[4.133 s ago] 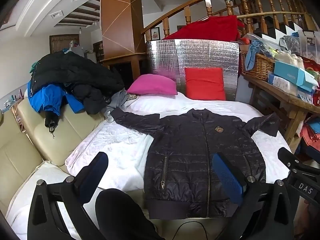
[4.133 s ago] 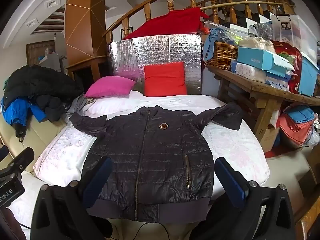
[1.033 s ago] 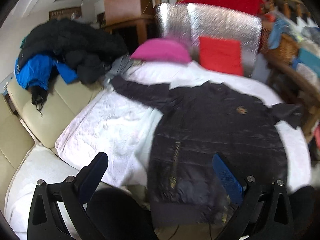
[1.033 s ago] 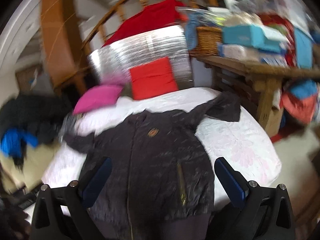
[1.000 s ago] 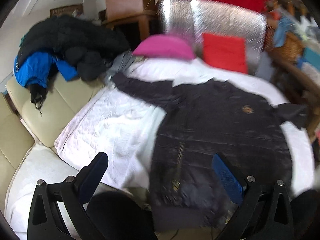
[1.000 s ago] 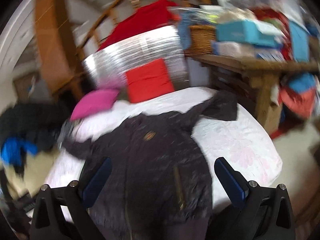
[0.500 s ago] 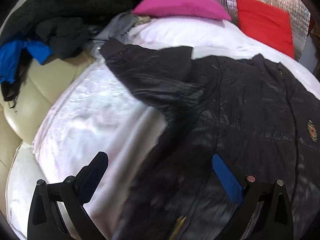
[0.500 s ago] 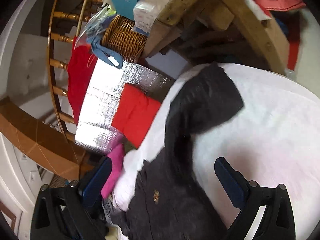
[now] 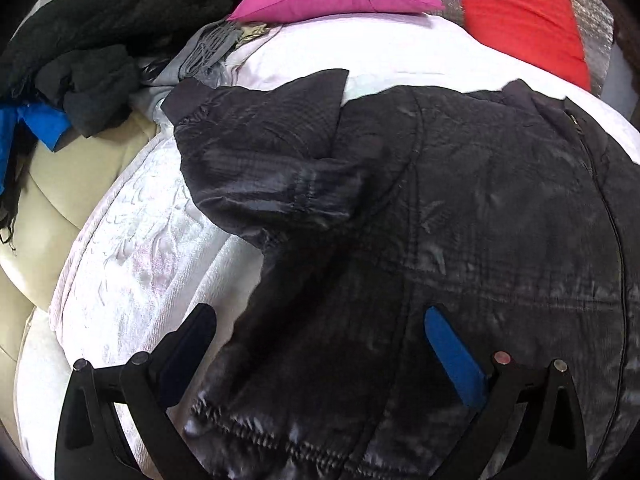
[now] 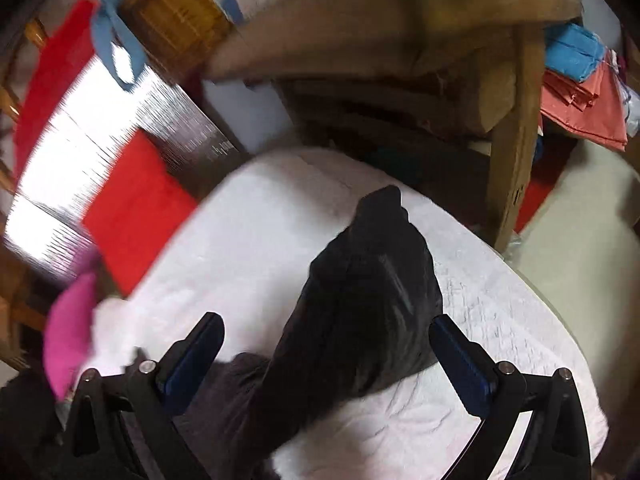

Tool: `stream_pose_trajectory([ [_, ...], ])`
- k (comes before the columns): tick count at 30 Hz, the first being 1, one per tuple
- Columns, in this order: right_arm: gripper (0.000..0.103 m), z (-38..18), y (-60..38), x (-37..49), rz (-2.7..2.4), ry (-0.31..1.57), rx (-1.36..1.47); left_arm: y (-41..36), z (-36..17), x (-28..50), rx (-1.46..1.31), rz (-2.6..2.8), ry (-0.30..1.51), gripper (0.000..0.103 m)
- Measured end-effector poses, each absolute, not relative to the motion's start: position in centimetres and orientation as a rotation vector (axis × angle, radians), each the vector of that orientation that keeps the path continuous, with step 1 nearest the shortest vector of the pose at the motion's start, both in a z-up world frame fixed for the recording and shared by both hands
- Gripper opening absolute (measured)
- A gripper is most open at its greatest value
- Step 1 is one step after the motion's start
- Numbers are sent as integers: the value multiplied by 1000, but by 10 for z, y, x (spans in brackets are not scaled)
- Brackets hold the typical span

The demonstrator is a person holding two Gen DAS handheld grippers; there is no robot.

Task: Fold large clothes

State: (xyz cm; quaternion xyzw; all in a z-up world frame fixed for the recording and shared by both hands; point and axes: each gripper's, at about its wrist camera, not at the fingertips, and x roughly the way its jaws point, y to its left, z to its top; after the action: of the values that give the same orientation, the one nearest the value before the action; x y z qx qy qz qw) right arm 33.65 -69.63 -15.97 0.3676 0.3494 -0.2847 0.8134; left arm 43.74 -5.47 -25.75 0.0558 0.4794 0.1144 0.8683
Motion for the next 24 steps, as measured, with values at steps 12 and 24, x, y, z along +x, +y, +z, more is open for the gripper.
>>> stream_pose_trajectory([
  [12, 49, -226, -700, 312, -678, 743, 971, -41, -246, 444, 79, 237, 945, 103],
  [24, 39, -200, -594, 278, -208, 415, 957, -42, -257, 437, 23, 115, 1026, 103],
])
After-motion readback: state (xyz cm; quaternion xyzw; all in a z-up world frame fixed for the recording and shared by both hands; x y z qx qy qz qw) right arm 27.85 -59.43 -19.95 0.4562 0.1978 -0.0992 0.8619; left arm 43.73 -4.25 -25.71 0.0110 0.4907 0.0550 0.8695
